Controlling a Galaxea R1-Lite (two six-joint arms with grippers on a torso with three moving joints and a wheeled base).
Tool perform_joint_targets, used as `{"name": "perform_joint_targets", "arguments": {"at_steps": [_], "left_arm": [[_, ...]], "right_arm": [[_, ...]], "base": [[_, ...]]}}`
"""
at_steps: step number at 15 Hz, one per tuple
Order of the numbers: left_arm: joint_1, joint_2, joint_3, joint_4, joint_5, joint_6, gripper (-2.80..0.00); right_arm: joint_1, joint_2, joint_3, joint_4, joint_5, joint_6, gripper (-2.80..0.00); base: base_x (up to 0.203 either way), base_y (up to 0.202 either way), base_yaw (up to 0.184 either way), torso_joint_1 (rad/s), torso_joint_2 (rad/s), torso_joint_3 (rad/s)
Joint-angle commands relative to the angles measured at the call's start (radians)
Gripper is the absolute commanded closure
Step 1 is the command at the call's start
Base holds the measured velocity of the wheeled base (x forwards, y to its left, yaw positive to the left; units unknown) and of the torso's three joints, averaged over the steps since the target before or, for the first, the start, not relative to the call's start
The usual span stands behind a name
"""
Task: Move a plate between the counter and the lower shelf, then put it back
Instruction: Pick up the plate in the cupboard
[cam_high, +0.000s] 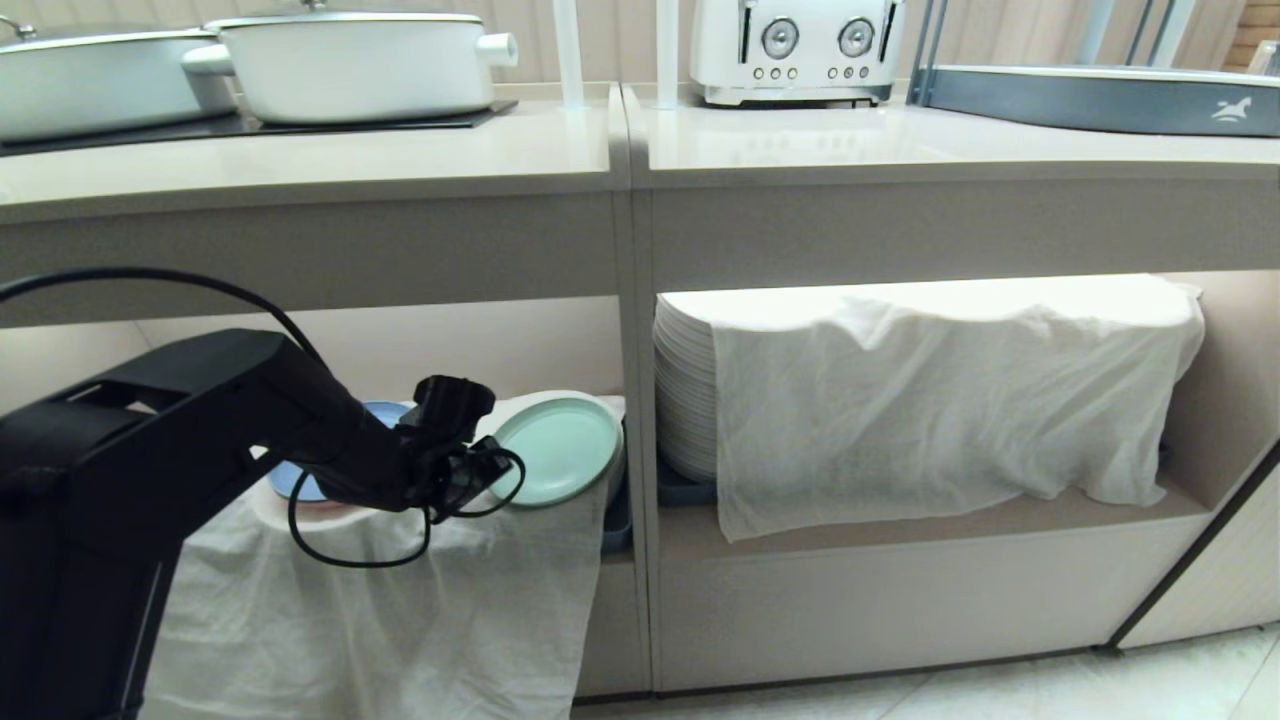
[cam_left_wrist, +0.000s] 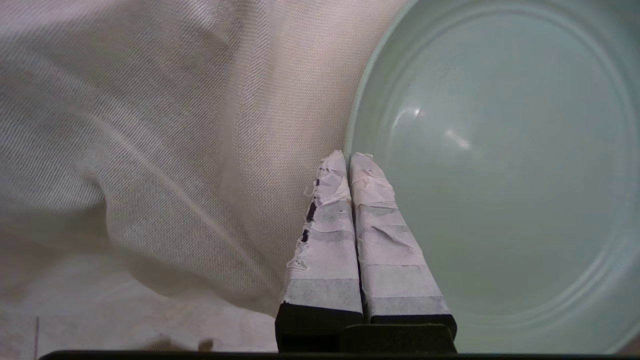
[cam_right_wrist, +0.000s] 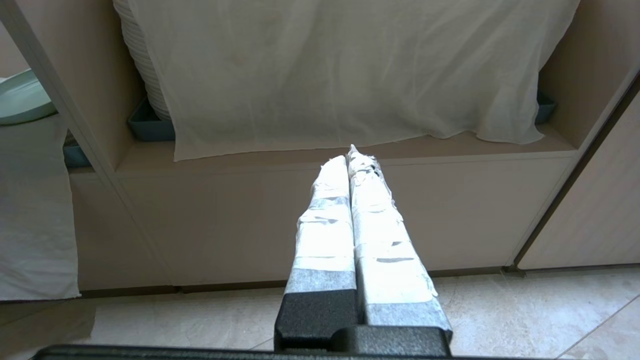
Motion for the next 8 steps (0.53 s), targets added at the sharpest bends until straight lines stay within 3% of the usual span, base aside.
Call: {"name": "perform_joint_targets", "arguments": {"at_steps": [1,8], "left_arm": [[0.010,-0.026,0.002,0.011,0.001,-0.032,0.00],[0.055,-0.071,0.003,0.081,-0.007,-0.148,0.00]], "right_arm": [[0.000,0.000,0.000,0.000,0.000,0.000,0.00],[0.000,0.000,0.000,0.000,0.000,0.000,0.00]], "base": [[0.000,0.000,0.000,0.000,0.00,0.000],[0.000,0.000,0.000,0.000,0.00,0.000]]}}
